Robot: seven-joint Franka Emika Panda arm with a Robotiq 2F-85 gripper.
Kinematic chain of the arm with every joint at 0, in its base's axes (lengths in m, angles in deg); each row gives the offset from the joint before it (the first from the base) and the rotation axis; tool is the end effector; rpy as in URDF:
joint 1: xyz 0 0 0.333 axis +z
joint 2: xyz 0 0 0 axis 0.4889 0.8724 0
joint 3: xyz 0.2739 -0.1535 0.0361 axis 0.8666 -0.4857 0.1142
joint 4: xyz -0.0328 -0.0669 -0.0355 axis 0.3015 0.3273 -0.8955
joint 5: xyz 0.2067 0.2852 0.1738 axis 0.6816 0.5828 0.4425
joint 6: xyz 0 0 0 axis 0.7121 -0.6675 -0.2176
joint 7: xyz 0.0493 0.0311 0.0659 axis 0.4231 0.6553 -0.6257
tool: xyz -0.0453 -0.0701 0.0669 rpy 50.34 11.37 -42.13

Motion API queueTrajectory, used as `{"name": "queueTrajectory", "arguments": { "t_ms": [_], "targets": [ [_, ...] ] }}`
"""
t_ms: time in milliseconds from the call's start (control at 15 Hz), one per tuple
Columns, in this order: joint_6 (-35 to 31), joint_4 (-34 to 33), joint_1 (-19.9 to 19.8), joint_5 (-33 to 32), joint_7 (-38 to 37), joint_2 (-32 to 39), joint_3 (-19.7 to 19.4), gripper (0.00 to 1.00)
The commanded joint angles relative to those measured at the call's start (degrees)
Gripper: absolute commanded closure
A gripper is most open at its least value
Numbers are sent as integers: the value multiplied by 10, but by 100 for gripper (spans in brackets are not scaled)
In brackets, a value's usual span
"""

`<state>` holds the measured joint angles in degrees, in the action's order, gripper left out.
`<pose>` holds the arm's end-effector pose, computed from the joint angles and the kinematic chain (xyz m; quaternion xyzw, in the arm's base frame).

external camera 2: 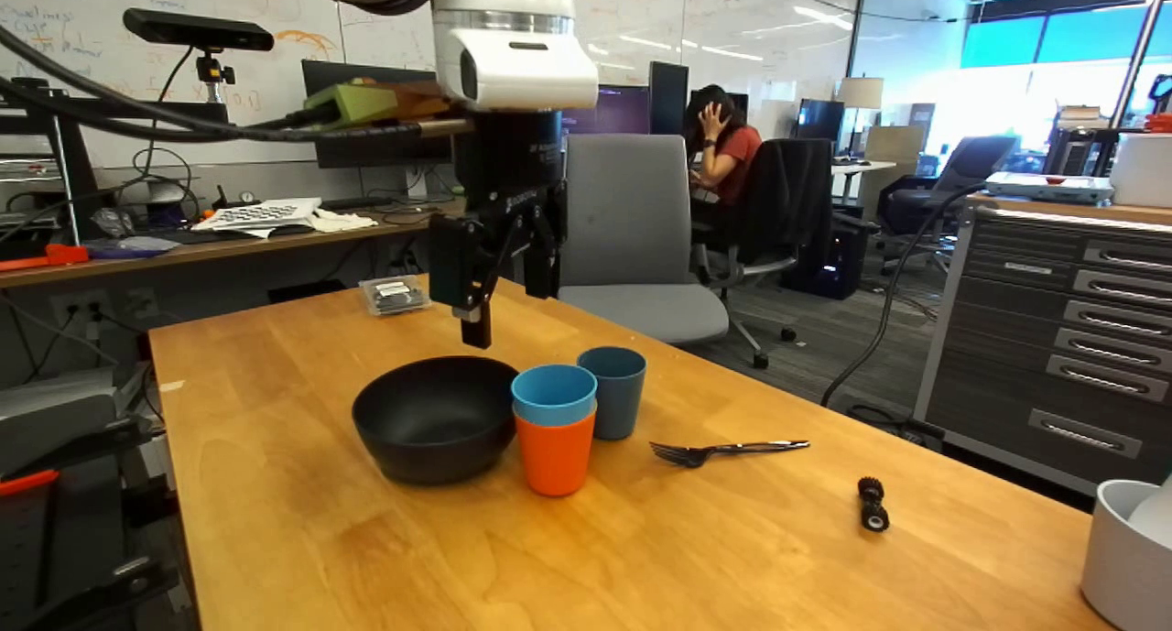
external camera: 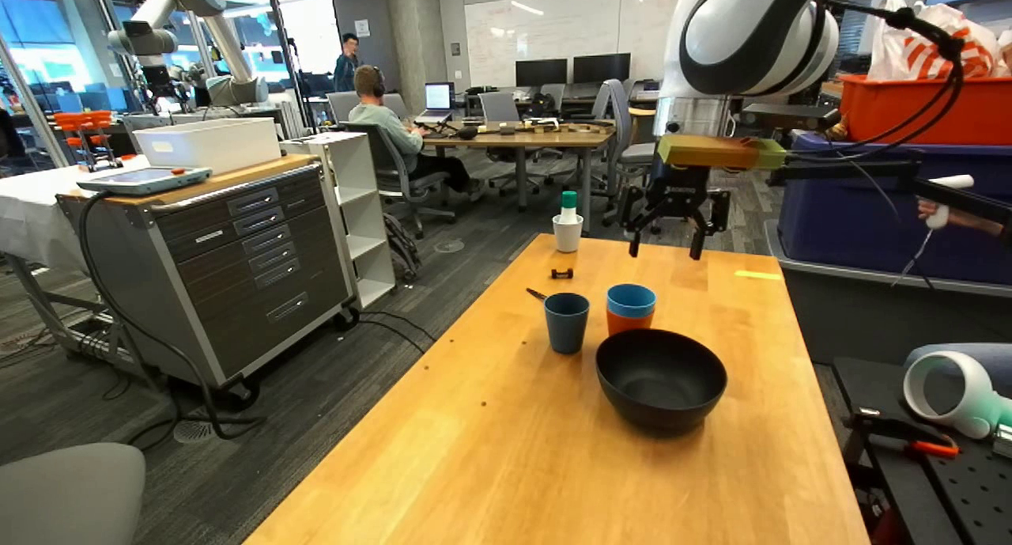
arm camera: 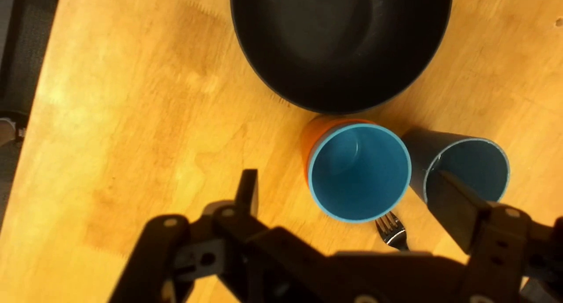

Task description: Stack the three cups and put the in the bowl, then pick the fork and put it in the cups

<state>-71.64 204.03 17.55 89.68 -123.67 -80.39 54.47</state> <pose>0.4709 -0.1854 0.3078 -0.8429 0.5349 0.0026 0.0576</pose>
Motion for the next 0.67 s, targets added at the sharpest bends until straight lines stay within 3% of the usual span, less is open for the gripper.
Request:
{"name": "queueTrajectory", "arguments": {
  "t_ms": [0,600],
  "targets": [
    [25,17,4,-42,-12,-40,-9,0],
    [34,7,-7,-91,-17,-24,-22,0]
  ]
}}
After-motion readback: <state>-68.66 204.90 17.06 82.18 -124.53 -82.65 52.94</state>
